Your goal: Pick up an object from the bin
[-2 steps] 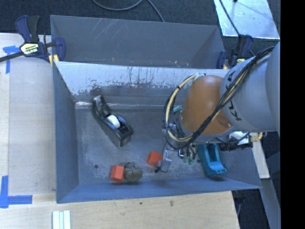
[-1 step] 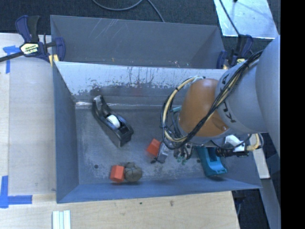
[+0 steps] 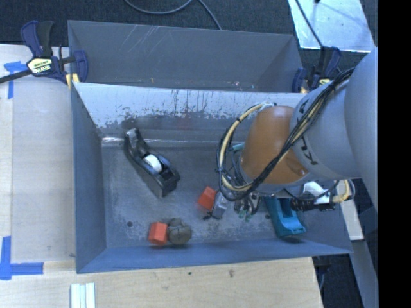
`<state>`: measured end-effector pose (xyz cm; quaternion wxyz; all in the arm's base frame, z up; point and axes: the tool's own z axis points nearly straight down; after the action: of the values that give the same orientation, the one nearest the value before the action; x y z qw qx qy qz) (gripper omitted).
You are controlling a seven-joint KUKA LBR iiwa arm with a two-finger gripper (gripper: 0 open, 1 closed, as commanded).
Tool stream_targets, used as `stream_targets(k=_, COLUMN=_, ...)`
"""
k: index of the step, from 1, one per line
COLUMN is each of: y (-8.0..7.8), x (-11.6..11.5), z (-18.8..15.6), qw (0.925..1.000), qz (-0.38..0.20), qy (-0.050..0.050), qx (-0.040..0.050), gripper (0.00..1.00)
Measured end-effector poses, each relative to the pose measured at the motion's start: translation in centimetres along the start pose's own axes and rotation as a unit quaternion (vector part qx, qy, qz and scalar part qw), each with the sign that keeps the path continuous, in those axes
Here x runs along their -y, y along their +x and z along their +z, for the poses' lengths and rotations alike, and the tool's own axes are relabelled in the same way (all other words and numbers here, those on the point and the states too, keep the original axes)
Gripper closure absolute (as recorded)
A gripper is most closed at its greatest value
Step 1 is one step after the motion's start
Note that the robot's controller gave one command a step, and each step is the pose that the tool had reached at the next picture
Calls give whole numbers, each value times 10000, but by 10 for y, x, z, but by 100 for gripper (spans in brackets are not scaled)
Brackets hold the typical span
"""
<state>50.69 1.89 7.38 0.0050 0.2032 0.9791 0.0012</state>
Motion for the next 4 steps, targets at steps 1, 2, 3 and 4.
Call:
stream_targets(k=1, y=1, x=0, z=-3, qw=10000, qz=-1, qy=1, qx=0, gripper=100)
stream_targets(k=2, y=2, x=1, z=-22, qw=10000, qz=-6, qy=19, qx=-31, gripper=100)
stream_targets(k=3, y=0, x=1, z=-37, qw=10000, qz=-7, qy=3, qx=5, gripper=100)
stream_targets(k=4, y=0, x=0, z=-46, qw=10000, qz=-7, qy=1, qx=7, gripper=100)
